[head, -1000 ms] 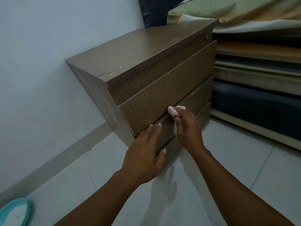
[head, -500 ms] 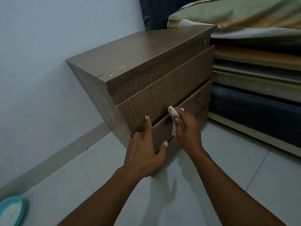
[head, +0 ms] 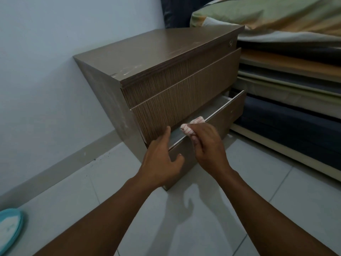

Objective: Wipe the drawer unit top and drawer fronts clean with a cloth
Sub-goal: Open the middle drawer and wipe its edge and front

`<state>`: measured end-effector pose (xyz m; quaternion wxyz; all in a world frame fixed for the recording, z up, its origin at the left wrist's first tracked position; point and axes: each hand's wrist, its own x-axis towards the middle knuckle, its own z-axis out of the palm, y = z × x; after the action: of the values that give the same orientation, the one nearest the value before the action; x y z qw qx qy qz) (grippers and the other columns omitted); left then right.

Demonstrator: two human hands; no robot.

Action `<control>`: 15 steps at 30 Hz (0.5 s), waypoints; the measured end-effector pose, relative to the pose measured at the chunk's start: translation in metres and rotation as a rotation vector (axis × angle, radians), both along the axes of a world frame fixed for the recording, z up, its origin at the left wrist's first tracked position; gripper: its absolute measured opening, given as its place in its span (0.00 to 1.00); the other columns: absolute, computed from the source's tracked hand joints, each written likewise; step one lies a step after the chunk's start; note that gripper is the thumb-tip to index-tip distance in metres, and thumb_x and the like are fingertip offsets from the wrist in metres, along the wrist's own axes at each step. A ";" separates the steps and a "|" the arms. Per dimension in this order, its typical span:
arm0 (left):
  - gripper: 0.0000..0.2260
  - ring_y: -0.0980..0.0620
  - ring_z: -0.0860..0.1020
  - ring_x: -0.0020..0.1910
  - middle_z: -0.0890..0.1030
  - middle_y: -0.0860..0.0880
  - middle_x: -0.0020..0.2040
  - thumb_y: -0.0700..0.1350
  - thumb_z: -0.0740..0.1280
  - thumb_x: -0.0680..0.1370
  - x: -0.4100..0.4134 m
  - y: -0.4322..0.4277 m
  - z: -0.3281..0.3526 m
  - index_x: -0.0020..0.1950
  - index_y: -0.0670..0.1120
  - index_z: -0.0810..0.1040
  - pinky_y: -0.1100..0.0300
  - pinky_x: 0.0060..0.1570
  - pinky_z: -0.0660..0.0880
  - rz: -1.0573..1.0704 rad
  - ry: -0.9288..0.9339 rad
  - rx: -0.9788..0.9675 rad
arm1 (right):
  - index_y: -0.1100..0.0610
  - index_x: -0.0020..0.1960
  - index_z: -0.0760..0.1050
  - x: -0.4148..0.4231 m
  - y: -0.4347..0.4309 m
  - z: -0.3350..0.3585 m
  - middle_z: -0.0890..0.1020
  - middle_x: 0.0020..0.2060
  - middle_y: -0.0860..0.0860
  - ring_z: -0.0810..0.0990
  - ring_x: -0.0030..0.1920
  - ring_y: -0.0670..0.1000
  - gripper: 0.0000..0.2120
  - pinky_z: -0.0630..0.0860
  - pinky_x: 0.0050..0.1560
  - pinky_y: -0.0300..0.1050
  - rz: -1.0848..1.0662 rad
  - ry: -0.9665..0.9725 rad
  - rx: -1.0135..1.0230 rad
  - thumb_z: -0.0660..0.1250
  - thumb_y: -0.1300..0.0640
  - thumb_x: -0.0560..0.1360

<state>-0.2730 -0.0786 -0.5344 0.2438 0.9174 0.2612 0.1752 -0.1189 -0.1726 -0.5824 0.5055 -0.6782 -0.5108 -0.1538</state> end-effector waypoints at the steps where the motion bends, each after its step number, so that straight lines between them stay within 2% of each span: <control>1: 0.37 0.48 0.70 0.69 0.69 0.48 0.74 0.52 0.68 0.74 -0.006 0.004 0.001 0.80 0.47 0.58 0.50 0.68 0.71 -0.011 -0.007 0.045 | 0.58 0.64 0.79 -0.005 0.001 -0.002 0.82 0.61 0.51 0.78 0.65 0.52 0.14 0.71 0.68 0.53 0.031 -0.018 -0.050 0.65 0.65 0.79; 4: 0.28 0.48 0.72 0.69 0.72 0.46 0.71 0.46 0.69 0.76 -0.025 0.011 0.002 0.75 0.44 0.68 0.52 0.69 0.70 -0.007 -0.006 0.157 | 0.56 0.66 0.77 -0.024 0.006 -0.010 0.80 0.64 0.52 0.73 0.70 0.55 0.15 0.68 0.72 0.58 0.064 -0.084 -0.250 0.62 0.57 0.81; 8: 0.28 0.48 0.73 0.67 0.73 0.44 0.70 0.46 0.68 0.77 -0.037 0.011 0.000 0.76 0.43 0.66 0.61 0.65 0.68 0.001 0.009 0.174 | 0.53 0.64 0.78 -0.044 0.014 -0.013 0.80 0.63 0.50 0.73 0.69 0.53 0.18 0.64 0.74 0.57 0.118 -0.101 -0.338 0.59 0.49 0.79; 12: 0.28 0.48 0.73 0.67 0.73 0.44 0.70 0.45 0.68 0.77 -0.042 0.010 -0.004 0.76 0.43 0.66 0.62 0.65 0.66 -0.002 0.010 0.156 | 0.53 0.64 0.77 -0.033 0.014 -0.014 0.80 0.62 0.51 0.74 0.66 0.53 0.18 0.66 0.71 0.57 0.146 -0.165 -0.368 0.58 0.47 0.79; 15: 0.27 0.53 0.75 0.61 0.77 0.48 0.66 0.45 0.69 0.76 -0.038 0.004 -0.006 0.74 0.48 0.69 0.62 0.62 0.73 -0.057 -0.031 0.144 | 0.55 0.64 0.77 -0.013 0.010 -0.016 0.79 0.62 0.53 0.73 0.67 0.55 0.17 0.67 0.70 0.59 0.069 -0.184 -0.334 0.62 0.50 0.79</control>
<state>-0.3106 -0.0747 -0.5401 0.1861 0.9369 0.2178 0.2004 -0.1320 -0.1625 -0.5985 0.3420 -0.7180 -0.5961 -0.1107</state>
